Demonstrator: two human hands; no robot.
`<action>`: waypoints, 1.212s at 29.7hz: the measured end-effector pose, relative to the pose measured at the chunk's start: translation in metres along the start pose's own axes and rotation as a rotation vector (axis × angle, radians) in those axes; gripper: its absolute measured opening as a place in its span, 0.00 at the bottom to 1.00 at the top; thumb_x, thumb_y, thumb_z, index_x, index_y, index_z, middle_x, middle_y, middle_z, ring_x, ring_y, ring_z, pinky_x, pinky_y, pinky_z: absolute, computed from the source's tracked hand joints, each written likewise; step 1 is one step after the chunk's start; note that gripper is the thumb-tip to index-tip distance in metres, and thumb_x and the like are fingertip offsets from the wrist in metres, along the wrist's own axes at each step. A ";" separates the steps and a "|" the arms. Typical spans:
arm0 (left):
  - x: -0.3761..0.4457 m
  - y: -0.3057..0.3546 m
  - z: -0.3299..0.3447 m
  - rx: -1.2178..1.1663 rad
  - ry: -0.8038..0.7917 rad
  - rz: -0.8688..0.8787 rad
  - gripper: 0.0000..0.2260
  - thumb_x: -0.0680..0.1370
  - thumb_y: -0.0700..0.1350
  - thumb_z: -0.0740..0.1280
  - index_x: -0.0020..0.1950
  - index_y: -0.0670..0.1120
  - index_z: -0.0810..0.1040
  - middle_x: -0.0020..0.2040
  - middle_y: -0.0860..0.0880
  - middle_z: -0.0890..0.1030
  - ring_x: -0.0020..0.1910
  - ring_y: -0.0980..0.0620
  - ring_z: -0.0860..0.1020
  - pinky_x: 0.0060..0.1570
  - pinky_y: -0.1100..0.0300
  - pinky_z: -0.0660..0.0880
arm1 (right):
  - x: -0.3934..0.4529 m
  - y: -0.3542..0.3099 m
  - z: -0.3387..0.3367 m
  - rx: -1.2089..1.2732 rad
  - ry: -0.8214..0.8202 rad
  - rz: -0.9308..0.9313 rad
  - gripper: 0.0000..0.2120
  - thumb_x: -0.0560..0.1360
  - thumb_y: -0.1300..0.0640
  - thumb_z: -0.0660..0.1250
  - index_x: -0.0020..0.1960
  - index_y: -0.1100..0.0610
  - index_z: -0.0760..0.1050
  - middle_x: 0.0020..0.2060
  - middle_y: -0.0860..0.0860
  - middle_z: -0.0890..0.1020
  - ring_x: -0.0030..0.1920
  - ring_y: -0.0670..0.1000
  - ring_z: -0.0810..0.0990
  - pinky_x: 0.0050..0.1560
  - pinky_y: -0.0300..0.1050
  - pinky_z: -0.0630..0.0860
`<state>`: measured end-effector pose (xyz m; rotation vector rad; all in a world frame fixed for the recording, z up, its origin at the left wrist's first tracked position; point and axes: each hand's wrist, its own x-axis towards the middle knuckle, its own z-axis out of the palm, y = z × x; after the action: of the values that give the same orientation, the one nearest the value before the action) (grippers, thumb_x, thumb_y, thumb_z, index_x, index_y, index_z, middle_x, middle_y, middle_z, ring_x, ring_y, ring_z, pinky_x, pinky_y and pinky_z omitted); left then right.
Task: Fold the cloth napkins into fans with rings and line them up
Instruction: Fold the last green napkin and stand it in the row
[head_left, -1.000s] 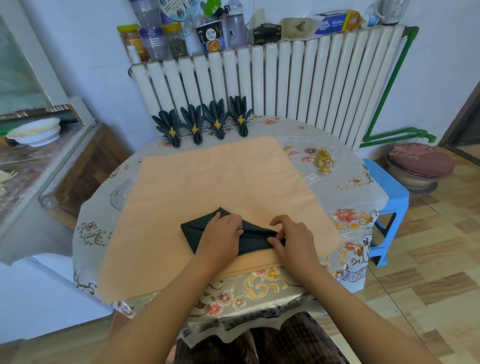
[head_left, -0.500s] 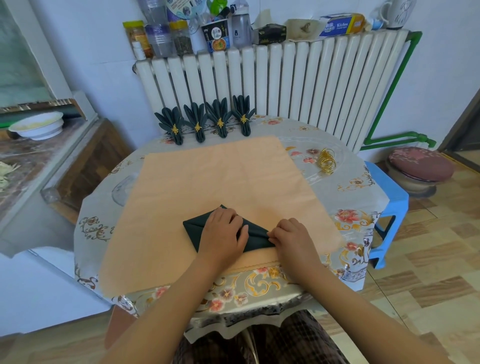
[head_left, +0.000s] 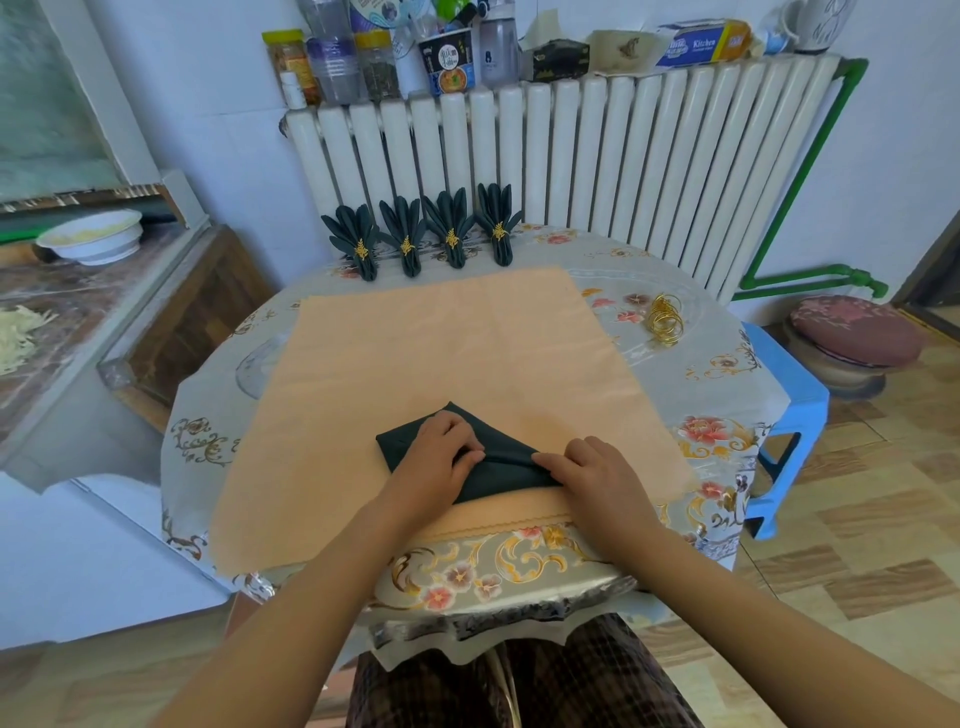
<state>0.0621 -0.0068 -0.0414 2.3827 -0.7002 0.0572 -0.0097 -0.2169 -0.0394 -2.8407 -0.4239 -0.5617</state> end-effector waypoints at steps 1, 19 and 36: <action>0.000 0.001 0.000 -0.028 0.001 -0.005 0.03 0.79 0.42 0.65 0.46 0.47 0.76 0.49 0.56 0.71 0.51 0.59 0.69 0.53 0.71 0.64 | 0.000 0.001 0.000 0.001 0.004 0.002 0.27 0.49 0.71 0.79 0.47 0.57 0.82 0.31 0.51 0.75 0.30 0.54 0.73 0.30 0.41 0.68; 0.070 0.051 -0.043 0.503 -0.670 -0.053 0.04 0.72 0.44 0.74 0.41 0.46 0.80 0.39 0.54 0.77 0.42 0.54 0.74 0.41 0.60 0.70 | 0.061 -0.002 -0.022 0.200 -0.459 0.153 0.08 0.72 0.52 0.71 0.47 0.56 0.81 0.48 0.50 0.76 0.52 0.49 0.69 0.48 0.39 0.65; 0.095 0.063 -0.036 0.735 -0.879 -0.083 0.22 0.71 0.48 0.75 0.62 0.47 0.73 0.58 0.47 0.76 0.52 0.47 0.72 0.49 0.53 0.71 | 0.076 -0.013 -0.023 -0.055 -0.742 0.159 0.14 0.78 0.51 0.62 0.58 0.60 0.74 0.44 0.53 0.76 0.46 0.54 0.75 0.43 0.45 0.71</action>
<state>0.1168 -0.0705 0.0428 3.1228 -1.1004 -0.9748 0.0457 -0.1922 0.0138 -3.0068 -0.2843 0.5424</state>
